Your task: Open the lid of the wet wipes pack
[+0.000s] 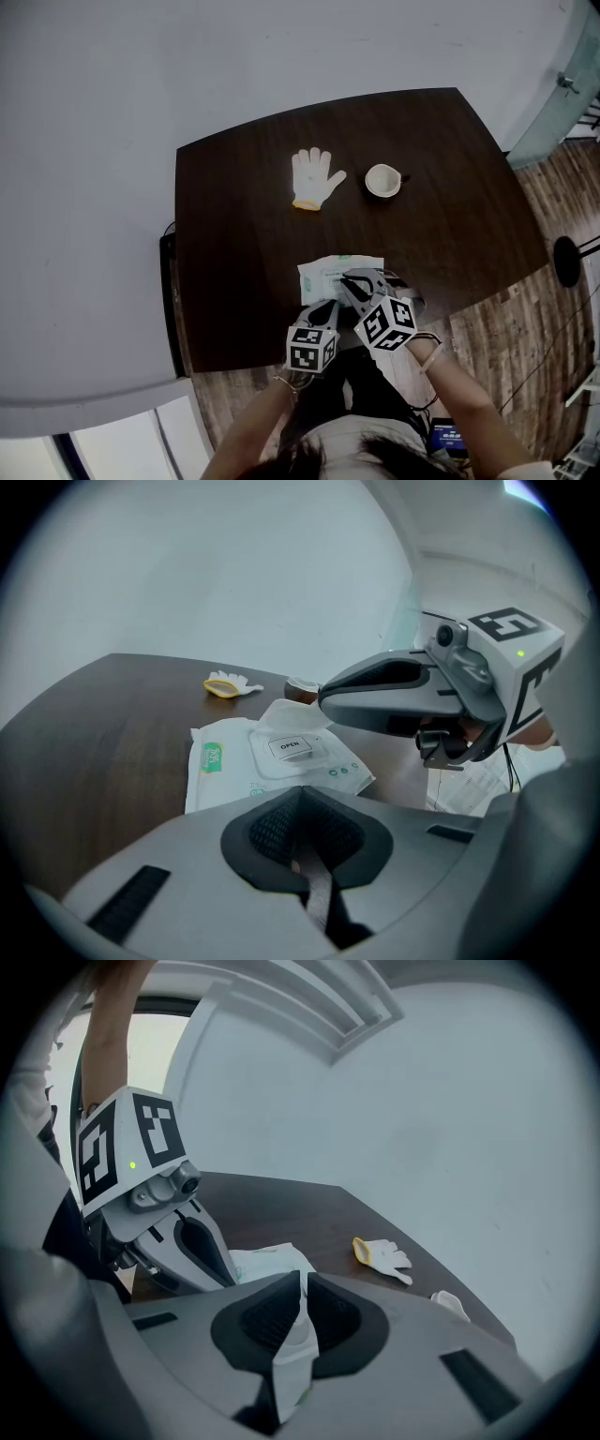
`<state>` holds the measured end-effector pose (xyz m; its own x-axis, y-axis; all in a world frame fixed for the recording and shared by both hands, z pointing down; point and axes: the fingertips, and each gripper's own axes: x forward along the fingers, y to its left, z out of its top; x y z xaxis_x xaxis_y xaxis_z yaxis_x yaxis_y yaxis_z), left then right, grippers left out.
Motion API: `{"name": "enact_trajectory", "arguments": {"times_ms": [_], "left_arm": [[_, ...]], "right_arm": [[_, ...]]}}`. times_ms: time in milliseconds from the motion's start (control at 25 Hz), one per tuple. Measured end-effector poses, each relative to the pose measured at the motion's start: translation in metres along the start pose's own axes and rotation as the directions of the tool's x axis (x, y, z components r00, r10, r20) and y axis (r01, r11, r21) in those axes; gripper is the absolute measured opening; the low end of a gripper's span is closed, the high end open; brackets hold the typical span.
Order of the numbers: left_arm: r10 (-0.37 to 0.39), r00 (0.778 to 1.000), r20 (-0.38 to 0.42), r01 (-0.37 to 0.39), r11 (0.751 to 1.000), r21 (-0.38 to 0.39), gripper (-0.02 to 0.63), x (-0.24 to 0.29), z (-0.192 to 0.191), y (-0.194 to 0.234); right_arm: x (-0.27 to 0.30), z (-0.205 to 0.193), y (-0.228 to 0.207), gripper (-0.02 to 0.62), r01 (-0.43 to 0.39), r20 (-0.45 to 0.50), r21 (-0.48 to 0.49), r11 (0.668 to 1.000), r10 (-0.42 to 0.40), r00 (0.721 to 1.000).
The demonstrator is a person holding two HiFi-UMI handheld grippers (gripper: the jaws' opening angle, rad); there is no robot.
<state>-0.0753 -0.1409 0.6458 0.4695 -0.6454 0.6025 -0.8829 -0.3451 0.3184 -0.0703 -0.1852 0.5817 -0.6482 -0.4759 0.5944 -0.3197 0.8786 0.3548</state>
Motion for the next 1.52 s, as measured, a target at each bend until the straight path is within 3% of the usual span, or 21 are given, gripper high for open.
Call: {"name": "enact_trajectory", "arguments": {"times_ms": [920,1520], "left_arm": [[-0.01,1.0,0.002,0.01,1.0,-0.003,0.018,0.002,-0.001,0.003],[-0.01,1.0,0.003,0.01,1.0,-0.005,0.018,0.002,0.0,0.003]], "right_arm": [[0.03,0.006,-0.049,0.037,0.027,0.016,0.072,0.997,-0.028,0.999],[0.05,-0.002,-0.066,0.046,0.029,0.012,0.184,0.983,-0.032,0.999]]}}
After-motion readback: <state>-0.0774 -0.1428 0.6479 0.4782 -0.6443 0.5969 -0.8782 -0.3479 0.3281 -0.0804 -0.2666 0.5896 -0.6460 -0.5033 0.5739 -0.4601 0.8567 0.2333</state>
